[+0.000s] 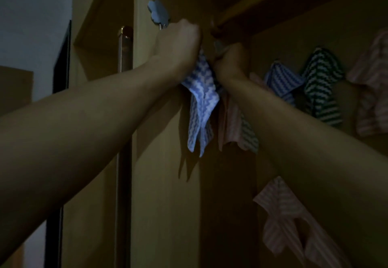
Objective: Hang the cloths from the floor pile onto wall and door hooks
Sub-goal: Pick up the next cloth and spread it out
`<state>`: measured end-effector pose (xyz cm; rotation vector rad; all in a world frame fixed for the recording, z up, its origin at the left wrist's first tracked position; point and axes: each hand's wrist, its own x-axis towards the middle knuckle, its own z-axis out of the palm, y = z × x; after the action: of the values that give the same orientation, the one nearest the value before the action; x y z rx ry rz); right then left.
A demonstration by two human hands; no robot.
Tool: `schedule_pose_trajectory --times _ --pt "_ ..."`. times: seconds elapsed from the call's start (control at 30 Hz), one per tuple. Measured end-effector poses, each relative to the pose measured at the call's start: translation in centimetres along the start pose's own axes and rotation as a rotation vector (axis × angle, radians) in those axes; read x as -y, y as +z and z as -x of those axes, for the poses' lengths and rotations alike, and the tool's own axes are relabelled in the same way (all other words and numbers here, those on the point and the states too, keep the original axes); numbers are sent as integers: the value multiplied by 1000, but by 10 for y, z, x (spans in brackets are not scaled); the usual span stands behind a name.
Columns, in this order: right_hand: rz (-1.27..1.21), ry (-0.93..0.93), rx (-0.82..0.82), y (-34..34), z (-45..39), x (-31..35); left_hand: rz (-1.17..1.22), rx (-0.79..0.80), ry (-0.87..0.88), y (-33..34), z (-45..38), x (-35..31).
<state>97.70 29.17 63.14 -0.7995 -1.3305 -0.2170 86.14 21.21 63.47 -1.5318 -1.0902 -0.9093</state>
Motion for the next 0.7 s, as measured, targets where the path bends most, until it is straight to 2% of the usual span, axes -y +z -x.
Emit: schedule_pose_trajectory --times 0.23,0.4,0.53,0.7 --pt "-64 101 31 -13 36 -10 65 44 -32 -1 45 -1" --pt "90 91 83 -44 75 -11 163 42 -96 -2 81 -8" --pt "217 -36 161 -69 113 -4 211 119 -140 0 105 -20" --pt "473 39 342 -89 151 0 287 273 -116 0 134 -32"
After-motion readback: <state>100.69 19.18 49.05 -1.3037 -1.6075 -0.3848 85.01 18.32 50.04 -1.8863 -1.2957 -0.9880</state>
